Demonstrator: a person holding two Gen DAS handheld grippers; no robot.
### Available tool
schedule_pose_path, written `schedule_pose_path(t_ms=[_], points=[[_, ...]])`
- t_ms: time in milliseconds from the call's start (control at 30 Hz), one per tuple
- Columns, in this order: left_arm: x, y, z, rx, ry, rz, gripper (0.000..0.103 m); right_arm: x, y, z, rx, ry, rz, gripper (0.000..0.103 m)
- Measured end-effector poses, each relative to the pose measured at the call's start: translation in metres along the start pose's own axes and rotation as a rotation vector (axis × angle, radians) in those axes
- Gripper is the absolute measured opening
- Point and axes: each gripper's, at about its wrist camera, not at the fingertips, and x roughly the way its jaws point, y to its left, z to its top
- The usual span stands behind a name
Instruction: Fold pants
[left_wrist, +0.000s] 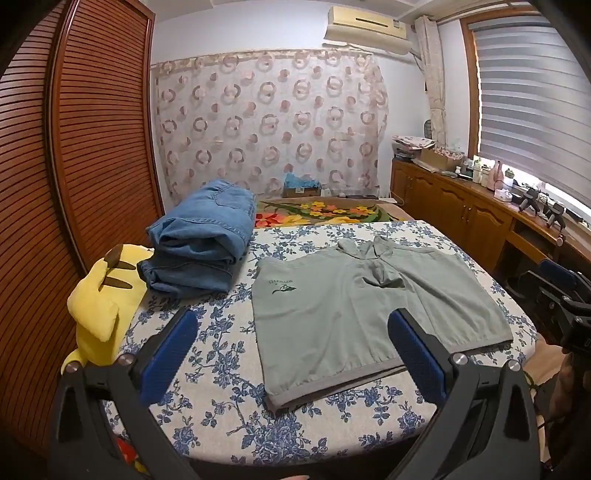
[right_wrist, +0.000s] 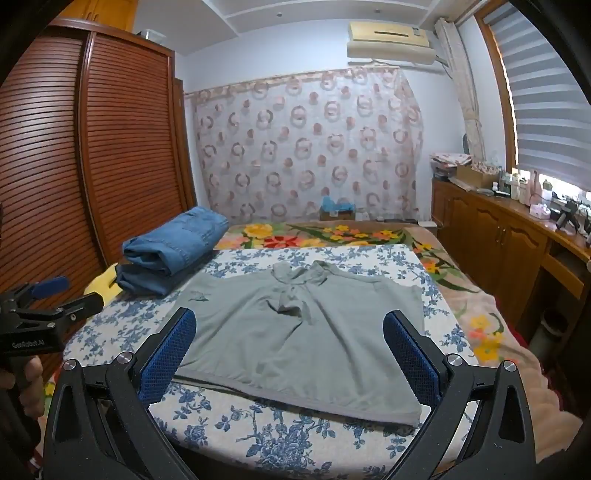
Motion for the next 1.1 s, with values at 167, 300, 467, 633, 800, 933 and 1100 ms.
schedule_pose_path(t_ms=[167,300,467,633,800,933,1100], points=[[0.0058,0.0108,-0.0037,-0.010,-0.004,-0.002,0.103,0.0001,0.0002,-0.0001,-0.001,-0.001,-0.002,0.103],[0.0061,0.0116,-0.0041,-0.011,-0.005,-0.003,0.103,0.0001,0.0003,-0.0002,-0.001,-0.001,-0.002,0.103],[0.0065,0.0119,-0.0048,-0.011,-0.006,-0.001,0.103,-0.0005,0.0004,0.0000,-0.002,-0.002,-0.002,0.103],[0.0061,0.0108,-0.0046,-0.010,-0.006,0.000,0.103,-0.0007,0.0003,-0.0001,-0.001,-0.001,-0.001,0.103],[0.0043,0.0139,-0.0044,-0.009,-0.007,0.001,0.103,-0.0006,0.0002,-0.0001,-0.001,-0.002,-0.002,0.103],[0.0039,0.0135,-0.0041,-0.009,-0.007,0.002,0.103,-0.0005,0.0000,-0.0002,-0.001,-0.002,-0.002,0.103],[0.0028,0.0113,-0.0035,-0.007,-0.008,0.002,0.103,-0.0008,0.0005,-0.0004,-0.001,-0.003,-0.002,0.103]])
